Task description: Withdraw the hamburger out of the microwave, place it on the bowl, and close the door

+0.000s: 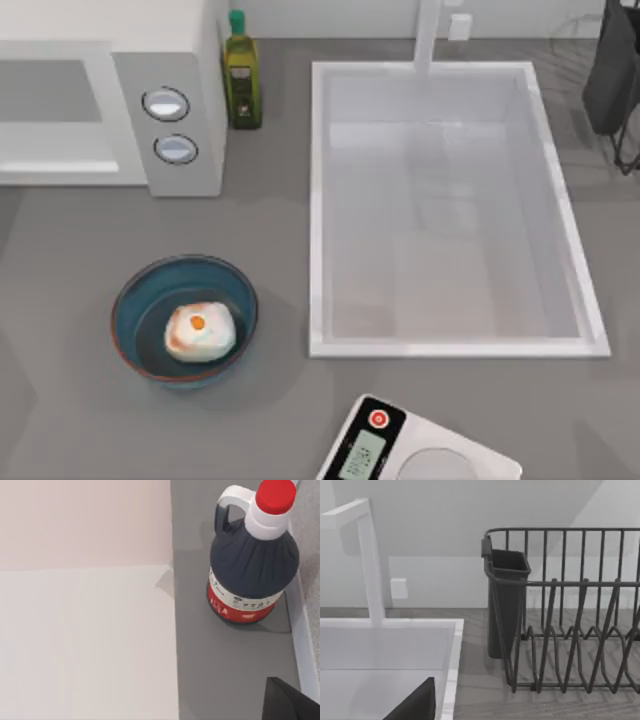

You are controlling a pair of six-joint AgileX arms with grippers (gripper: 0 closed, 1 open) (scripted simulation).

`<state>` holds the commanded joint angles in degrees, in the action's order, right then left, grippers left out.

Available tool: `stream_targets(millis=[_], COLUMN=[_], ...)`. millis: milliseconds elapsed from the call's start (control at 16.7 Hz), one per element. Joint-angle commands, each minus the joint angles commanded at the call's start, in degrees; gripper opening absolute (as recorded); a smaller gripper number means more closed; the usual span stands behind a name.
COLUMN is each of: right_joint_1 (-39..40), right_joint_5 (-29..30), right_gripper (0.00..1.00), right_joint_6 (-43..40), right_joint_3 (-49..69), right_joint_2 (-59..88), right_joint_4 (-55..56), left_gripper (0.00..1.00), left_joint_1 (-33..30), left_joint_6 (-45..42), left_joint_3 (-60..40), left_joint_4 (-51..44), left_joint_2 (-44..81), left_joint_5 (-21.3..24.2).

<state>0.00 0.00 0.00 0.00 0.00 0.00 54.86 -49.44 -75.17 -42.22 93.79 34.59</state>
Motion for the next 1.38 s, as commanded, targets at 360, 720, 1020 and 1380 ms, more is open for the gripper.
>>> stream_targets(millis=[360,720,1020,1380], right_joint_1=[0.00,0.00,0.00,0.00], right_joint_5=[0.00,0.00,0.00,0.00], right_gripper=[1.00,1.00,1.00,1.00], right_joint_6=[0.00,0.00,0.00,0.00], right_joint_3=[0.00,0.00,0.00,0.00], right_joint_2=[0.00,0.00,0.00,0.00], right_joint_4=[0.00,0.00,0.00,0.00], left_gripper=[0.00,0.00,0.00,0.00], left_joint_1=[5.42,5.21,5.40,5.58], left_joint_6=[-3.64,-3.62,-3.78,-3.93], left_joint_3=[-4.98,-2.88,5.54,10.23], left_joint_4=[-1.71,0.64,14.22,20.17], left_joint_2=[7.29,7.94,11.82,14.14], left_joint_5=[3.98,3.80,3.97,4.11])
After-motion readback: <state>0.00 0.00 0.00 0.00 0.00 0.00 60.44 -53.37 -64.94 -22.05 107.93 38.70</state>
